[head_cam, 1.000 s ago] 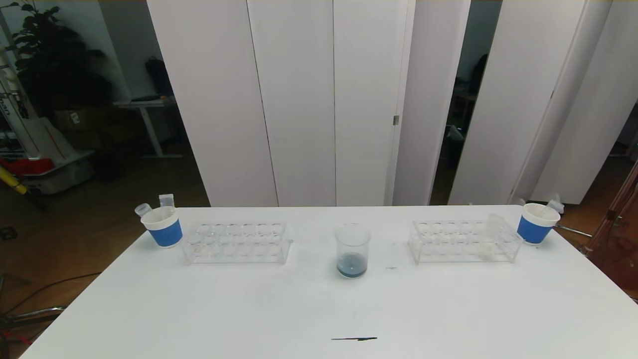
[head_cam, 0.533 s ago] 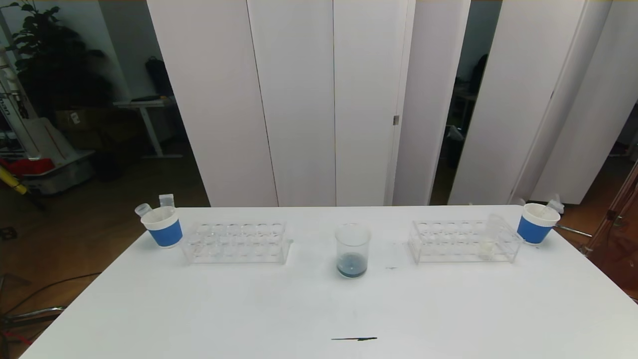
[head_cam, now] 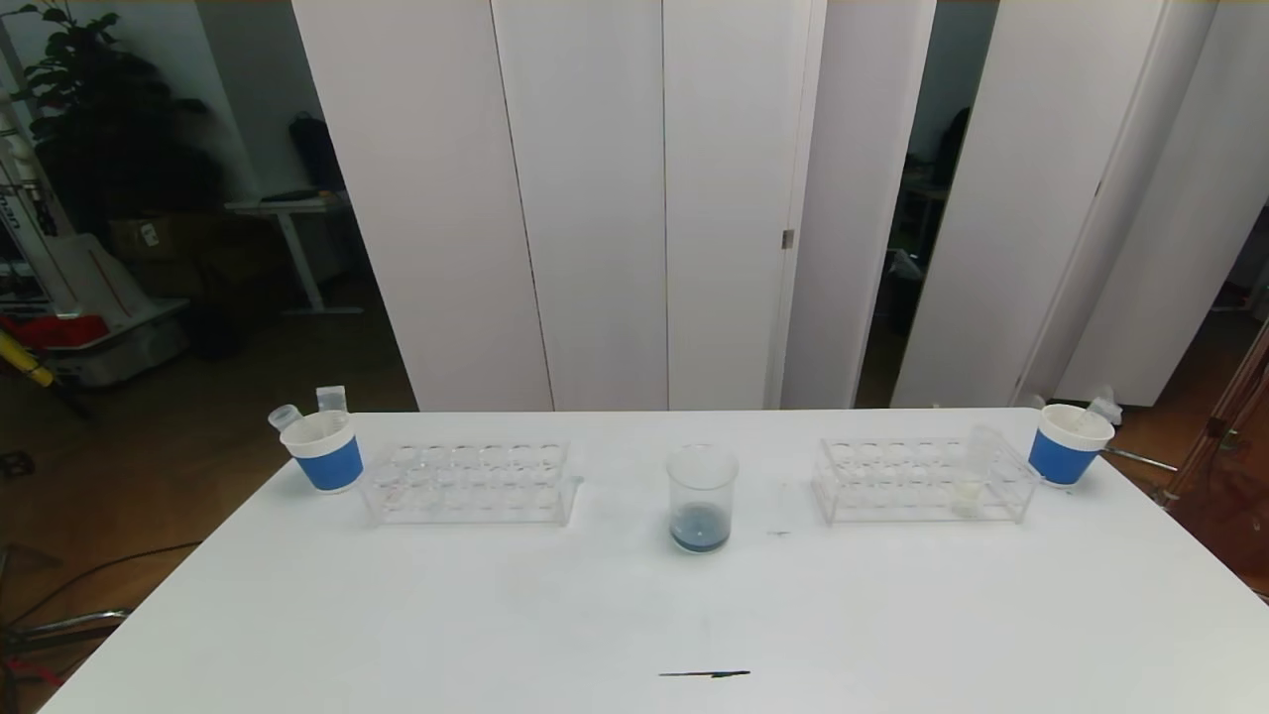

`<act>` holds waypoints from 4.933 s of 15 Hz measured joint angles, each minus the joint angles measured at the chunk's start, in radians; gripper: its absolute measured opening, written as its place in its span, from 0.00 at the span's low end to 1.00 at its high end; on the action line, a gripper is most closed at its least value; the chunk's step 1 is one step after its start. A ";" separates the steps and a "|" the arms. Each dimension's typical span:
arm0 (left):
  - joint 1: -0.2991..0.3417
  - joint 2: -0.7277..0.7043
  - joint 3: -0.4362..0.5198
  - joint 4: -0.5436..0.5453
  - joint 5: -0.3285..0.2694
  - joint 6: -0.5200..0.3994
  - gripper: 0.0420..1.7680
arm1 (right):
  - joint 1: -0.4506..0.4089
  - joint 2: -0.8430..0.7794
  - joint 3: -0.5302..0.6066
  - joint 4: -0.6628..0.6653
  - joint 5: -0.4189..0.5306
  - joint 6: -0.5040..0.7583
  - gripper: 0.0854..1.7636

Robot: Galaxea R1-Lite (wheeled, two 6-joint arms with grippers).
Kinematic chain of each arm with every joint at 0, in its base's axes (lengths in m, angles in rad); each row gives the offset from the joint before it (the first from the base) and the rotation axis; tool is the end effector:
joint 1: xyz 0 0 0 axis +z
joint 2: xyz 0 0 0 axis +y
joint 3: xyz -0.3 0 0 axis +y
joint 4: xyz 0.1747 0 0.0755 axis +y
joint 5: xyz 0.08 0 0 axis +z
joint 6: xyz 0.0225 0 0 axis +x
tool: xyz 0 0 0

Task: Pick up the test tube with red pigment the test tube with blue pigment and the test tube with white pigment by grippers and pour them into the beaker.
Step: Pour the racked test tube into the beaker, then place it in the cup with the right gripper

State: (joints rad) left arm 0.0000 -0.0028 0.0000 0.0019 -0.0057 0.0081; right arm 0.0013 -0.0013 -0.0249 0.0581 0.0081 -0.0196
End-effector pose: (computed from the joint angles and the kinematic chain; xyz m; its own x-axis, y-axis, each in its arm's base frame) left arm -0.0230 -0.0001 0.0752 1.0000 -0.0057 0.0009 0.0057 1.0000 0.0081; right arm -0.0249 0.0001 0.0764 0.9994 0.0094 -0.0319 -0.0100 0.9998 -0.0193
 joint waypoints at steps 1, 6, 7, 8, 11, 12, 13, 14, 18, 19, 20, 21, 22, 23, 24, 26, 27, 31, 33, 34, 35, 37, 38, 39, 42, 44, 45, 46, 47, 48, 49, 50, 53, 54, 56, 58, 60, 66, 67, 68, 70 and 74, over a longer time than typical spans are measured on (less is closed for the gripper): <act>0.000 0.000 0.000 0.000 0.000 0.000 0.99 | 0.000 0.000 0.000 0.000 -0.002 0.001 0.99; 0.000 0.000 0.000 -0.001 0.000 0.000 0.99 | -0.005 0.000 -0.003 0.017 -0.011 0.005 0.99; 0.000 0.000 0.000 0.000 0.000 0.000 0.99 | -0.006 0.001 -0.009 0.020 -0.012 0.004 0.99; 0.000 0.000 0.000 0.000 0.000 0.000 0.99 | -0.007 0.006 -0.022 0.026 -0.012 0.003 0.99; 0.000 0.001 0.000 0.000 0.000 0.000 0.99 | -0.008 0.083 -0.104 0.026 -0.023 0.003 0.99; 0.000 0.001 0.000 0.000 0.000 0.000 0.99 | -0.009 0.133 -0.150 0.024 -0.025 0.004 0.99; 0.000 0.001 0.000 0.000 0.000 0.000 0.99 | -0.009 0.190 -0.199 0.019 -0.026 0.006 0.99; 0.000 0.001 0.000 0.000 0.000 0.000 0.99 | -0.009 0.258 -0.251 0.008 -0.026 0.010 0.99; 0.000 0.001 0.000 0.000 0.000 0.000 0.99 | -0.009 0.609 -0.484 -0.112 -0.025 0.038 0.99; 0.000 0.001 0.000 0.000 0.000 0.000 0.99 | -0.010 0.700 -0.541 -0.134 -0.025 0.043 0.99; 0.000 0.001 0.000 0.000 0.000 0.000 0.99 | -0.010 0.797 -0.597 -0.155 -0.026 0.047 0.99; 0.000 0.001 0.000 -0.001 0.000 0.000 0.99 | -0.008 0.888 -0.642 -0.177 -0.028 0.056 0.99; 0.000 0.001 0.000 0.000 0.000 0.000 0.99 | -0.006 0.978 -0.678 -0.214 -0.028 0.065 0.99; 0.000 0.001 0.000 0.000 0.000 0.000 0.99 | -0.004 1.073 -0.704 -0.268 -0.028 0.073 0.99; 0.000 0.001 0.000 0.000 0.000 0.000 0.99 | -0.003 1.160 -0.720 -0.327 -0.028 0.079 0.99; 0.000 0.001 0.000 0.000 0.000 0.000 0.99 | 0.000 1.324 -0.729 -0.455 -0.027 0.085 0.99; 0.000 0.001 0.000 0.000 0.000 0.000 0.99 | 0.003 1.393 -0.719 -0.520 -0.028 0.085 0.99; 0.000 0.001 0.000 -0.001 0.000 0.000 0.99 | 0.010 1.562 -0.552 -0.813 -0.027 0.082 0.99; 0.000 0.001 0.000 0.000 0.000 0.000 0.99 | 0.010 1.618 -0.441 -0.942 -0.028 0.082 0.99; 0.000 0.001 0.000 -0.001 0.000 0.000 0.99 | 0.008 1.647 -0.404 -0.994 -0.029 0.083 0.99; 0.000 0.001 0.000 0.000 0.000 0.000 0.99 | 0.004 1.678 -0.375 -1.036 -0.030 0.083 0.99; 0.000 0.001 0.000 0.000 0.000 0.000 0.99 | -0.001 1.734 -0.359 -1.089 -0.030 0.083 0.99; 0.000 0.001 0.000 0.000 0.000 0.000 0.99 | -0.001 1.761 -0.363 -1.108 -0.029 0.083 0.99; 0.000 0.001 0.000 0.000 0.000 0.000 0.99 | 0.000 1.787 -0.376 -1.129 -0.027 0.083 0.99; 0.000 0.001 0.000 0.000 0.000 0.000 0.99 | 0.008 1.869 -0.457 -1.147 -0.026 0.075 0.99; 0.000 0.001 0.000 0.000 0.000 0.000 0.99 | 0.010 1.914 -0.509 -1.147 -0.028 0.072 0.99; 0.000 0.001 0.000 0.000 0.000 0.000 0.99 | 0.012 1.932 -0.523 -1.147 -0.028 0.070 0.99; 0.000 0.001 0.000 -0.001 0.000 0.000 0.99 | 0.015 1.945 -0.532 -1.147 -0.029 0.069 0.99; 0.000 0.001 0.000 0.000 0.000 0.000 0.99 | 0.017 1.957 -0.538 -1.152 -0.029 0.059 0.99; 0.000 0.001 0.000 -0.001 0.000 0.000 0.99 | 0.017 1.967 -0.540 -1.162 -0.030 0.048 0.99; 0.000 0.001 0.000 -0.001 0.000 0.000 0.99 | 0.017 1.974 -0.541 -1.173 -0.029 0.044 0.99; 0.000 0.001 0.000 0.000 0.000 0.000 0.99 | 0.017 1.983 -0.541 -1.183 -0.029 0.043 0.99; 0.000 0.001 0.000 0.000 0.000 0.000 0.99 | 0.018 2.017 -0.553 -1.211 -0.029 0.035 0.99; 0.000 0.001 0.000 0.000 0.000 0.000 0.99 | 0.018 2.033 -0.559 -1.233 -0.030 0.026 0.99; 0.000 0.001 0.000 0.000 0.000 0.000 0.99 | 0.018 2.067 -0.572 -1.265 -0.030 -0.001 0.99; 0.000 0.001 0.000 0.000 0.000 0.000 0.99 | 0.019 2.098 -0.593 -1.267 -0.030 -0.008 0.99; 0.000 0.001 0.000 0.000 0.000 0.000 0.99 | 0.023 2.127 -0.615 -1.267 -0.031 -0.009 0.99; 0.000 0.001 0.000 0.000 0.000 0.000 0.99 | 0.024 2.157 -0.647 -1.267 -0.030 -0.010 0.99; 0.000 0.001 0.000 0.000 0.000 0.000 0.99 | 0.024 2.161 -0.651 -1.266 -0.030 -0.009 0.99; 0.000 0.001 0.000 0.000 0.000 0.000 0.99 | 0.024 2.165 -0.656 -1.264 -0.030 -0.008 0.99; 0.000 0.001 0.000 0.000 0.000 0.000 0.99 | 0.024 2.172 -0.667 -1.260 -0.030 -0.007 0.99; 0.000 0.001 0.000 0.000 0.000 0.000 0.99 | 0.024 2.186 -0.684 -1.257 -0.030 -0.006 0.79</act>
State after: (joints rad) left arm 0.0000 -0.0013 0.0000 0.0017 -0.0057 0.0077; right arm 0.0249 2.1845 -0.7091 -1.1991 -0.0221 -0.0257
